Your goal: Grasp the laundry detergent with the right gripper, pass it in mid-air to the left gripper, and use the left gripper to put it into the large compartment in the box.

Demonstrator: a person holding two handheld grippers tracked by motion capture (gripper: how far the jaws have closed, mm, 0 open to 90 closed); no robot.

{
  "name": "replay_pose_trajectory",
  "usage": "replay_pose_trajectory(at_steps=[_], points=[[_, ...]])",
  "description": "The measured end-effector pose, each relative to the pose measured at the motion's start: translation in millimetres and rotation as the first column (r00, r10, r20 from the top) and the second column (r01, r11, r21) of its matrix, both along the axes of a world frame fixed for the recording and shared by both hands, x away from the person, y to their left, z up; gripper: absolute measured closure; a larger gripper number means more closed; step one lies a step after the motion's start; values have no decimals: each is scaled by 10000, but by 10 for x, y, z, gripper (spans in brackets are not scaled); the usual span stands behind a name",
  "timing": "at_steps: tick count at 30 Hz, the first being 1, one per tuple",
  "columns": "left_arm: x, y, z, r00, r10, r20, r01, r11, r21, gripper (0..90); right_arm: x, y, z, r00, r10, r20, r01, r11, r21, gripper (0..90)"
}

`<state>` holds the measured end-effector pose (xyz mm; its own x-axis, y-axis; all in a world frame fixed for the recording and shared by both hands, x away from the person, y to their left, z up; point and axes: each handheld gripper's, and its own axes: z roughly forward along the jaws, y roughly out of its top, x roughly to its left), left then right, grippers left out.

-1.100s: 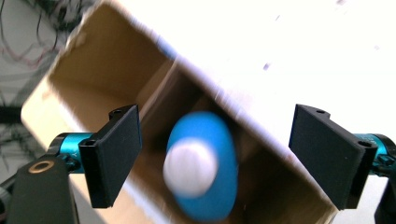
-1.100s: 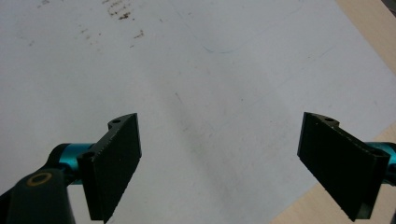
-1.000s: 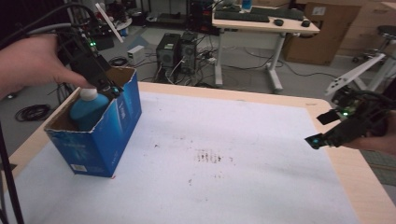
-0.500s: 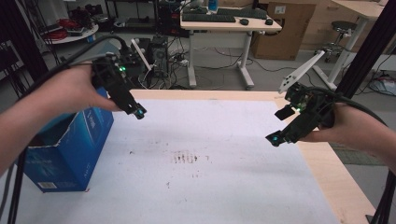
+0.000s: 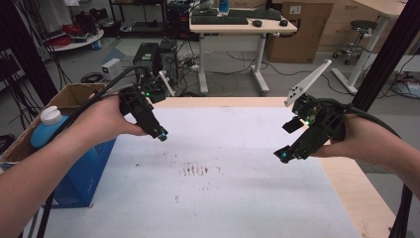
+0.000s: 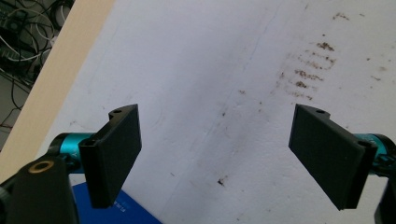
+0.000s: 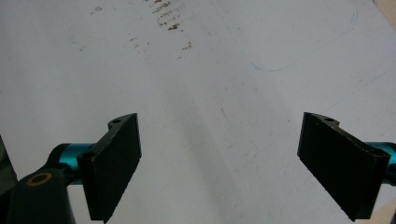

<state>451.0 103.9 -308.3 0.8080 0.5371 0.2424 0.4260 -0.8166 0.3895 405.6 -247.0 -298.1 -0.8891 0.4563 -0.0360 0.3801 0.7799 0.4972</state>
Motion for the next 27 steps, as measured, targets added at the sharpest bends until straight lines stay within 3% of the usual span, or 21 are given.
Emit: replay_pose_trajectory(at_steps=[7, 27], points=[[75, 19, -97, 9991, 430, 58, -432, 9987, 283, 172, -18, -17, 5, 10000, 28, -42, -28, 10000, -38, 128], [131, 77, -186, 9965, 808, -196, -804, 9966, 195, 171, -33, -13, 11, 10000, 65, -12, -65, 10000, -53, 128]])
